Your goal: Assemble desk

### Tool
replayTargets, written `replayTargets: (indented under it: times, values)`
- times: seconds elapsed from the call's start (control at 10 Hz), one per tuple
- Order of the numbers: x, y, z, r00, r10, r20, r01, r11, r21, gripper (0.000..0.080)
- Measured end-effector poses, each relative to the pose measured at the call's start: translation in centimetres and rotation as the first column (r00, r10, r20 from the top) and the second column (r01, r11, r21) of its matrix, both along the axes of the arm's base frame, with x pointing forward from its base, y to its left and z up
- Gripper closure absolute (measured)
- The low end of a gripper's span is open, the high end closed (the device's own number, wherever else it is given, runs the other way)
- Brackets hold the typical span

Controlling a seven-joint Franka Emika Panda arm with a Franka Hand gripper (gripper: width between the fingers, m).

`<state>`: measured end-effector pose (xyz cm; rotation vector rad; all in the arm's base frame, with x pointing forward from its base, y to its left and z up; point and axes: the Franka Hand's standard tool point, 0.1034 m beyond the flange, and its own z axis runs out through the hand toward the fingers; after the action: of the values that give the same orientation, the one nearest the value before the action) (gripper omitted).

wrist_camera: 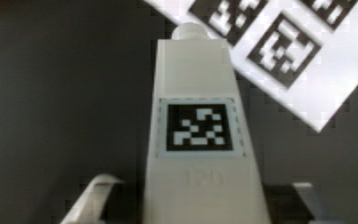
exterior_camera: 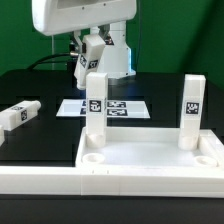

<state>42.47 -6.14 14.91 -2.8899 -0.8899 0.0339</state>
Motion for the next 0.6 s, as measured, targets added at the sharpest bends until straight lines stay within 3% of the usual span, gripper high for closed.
replayTargets:
  times: [0.1, 0.3, 0.5, 0.6]
  values:
    - [0.9, 1.7, 0.4, 0.999, -0.049, -0.002, 0.049, 0.998, 0.038, 0.0509]
    - [4.5, 5.0, 0.7, 0.998, -0.065, 0.002, 0.065, 0.996, 0.058, 0.0509]
    - [7.0, 6.1, 0.6, 0.995, -0.067, 0.075, 0.066, 0.998, 0.024, 0.0509]
    - [6.7, 6.2, 0.4, 0.996, -0.066, 0.065, 0.065, 0.998, 0.026, 0.0509]
